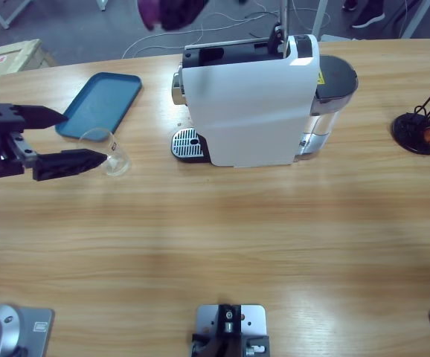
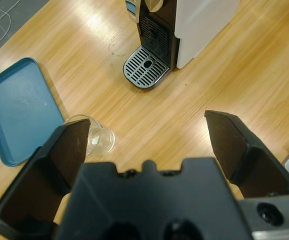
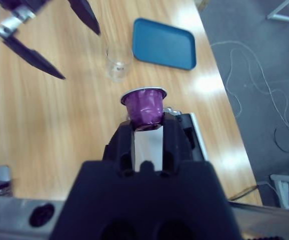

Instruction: Pour coffee

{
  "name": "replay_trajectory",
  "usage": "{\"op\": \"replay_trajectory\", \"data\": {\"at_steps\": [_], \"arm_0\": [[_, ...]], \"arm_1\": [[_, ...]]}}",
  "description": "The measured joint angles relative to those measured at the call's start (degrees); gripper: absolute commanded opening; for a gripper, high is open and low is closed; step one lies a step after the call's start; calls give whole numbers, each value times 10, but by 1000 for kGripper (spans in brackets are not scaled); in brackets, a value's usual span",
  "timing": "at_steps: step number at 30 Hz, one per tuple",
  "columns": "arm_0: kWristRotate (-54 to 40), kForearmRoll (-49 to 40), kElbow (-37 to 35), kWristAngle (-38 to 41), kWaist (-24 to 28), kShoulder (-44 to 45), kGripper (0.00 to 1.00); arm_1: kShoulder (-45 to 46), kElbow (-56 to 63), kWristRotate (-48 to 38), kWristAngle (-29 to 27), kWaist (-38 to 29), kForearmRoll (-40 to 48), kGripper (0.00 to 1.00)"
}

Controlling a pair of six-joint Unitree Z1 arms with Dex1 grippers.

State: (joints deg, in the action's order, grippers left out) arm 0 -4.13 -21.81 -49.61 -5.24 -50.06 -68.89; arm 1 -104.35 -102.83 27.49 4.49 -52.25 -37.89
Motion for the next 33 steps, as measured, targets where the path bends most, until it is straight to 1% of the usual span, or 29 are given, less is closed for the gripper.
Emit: {"op": "replay_trajectory", "data": {"at_steps": [3,6,11,23,33], "arm_0": [[0,0,2,0,1,4,991],[0,0,4,0,1,5,991],[0,0,8,0,1,5,991],[0,0,10,0,1,5,995],[0,0,14,0,1,5,996]], "arm_1": [[-28,-15,0,-46,0,2,0],[-46,-16,0,-78,1,3,0],[-56,-15,7,-103,4,3,0],[-57,14,13,-109,15,3,0],[-64,15,13,-108,27,6,0]]}}
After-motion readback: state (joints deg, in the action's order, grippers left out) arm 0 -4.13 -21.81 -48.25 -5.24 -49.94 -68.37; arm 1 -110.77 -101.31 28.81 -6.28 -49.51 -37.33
